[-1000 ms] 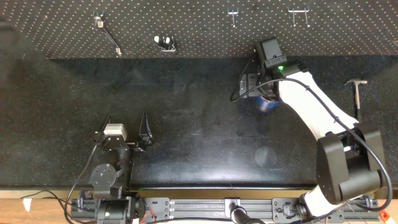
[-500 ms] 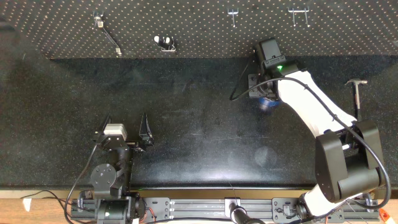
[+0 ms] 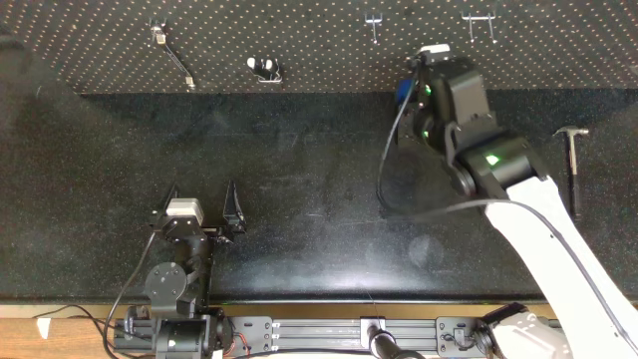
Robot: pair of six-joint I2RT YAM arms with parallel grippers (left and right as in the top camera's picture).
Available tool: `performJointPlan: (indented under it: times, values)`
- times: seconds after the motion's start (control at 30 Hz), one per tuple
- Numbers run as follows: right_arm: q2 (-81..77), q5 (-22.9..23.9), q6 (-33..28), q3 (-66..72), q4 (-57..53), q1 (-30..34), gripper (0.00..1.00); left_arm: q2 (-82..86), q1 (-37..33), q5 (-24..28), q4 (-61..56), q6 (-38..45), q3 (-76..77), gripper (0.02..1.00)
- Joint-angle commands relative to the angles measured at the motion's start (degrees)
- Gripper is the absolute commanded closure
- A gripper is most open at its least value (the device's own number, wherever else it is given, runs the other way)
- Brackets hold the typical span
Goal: Place Tools Onto Pegboard
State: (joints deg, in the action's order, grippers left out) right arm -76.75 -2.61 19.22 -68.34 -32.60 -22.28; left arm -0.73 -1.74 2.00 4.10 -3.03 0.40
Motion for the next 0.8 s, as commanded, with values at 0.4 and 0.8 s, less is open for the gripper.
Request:
performJointPlan:
  times: [0.4, 0.8]
  values:
    - [1.16, 11.39, -6.32, 0.46, 15.98, -7.93, 0.923, 0.55, -0.13, 1.29, 0.42, 0.50, -0.09, 0.023]
    - [-6.03, 13.25, -11.32, 0.46, 26.60, -10.80, 0.925, 0.55, -0.13, 1.29, 0.42, 0.52, -0.09, 0.023]
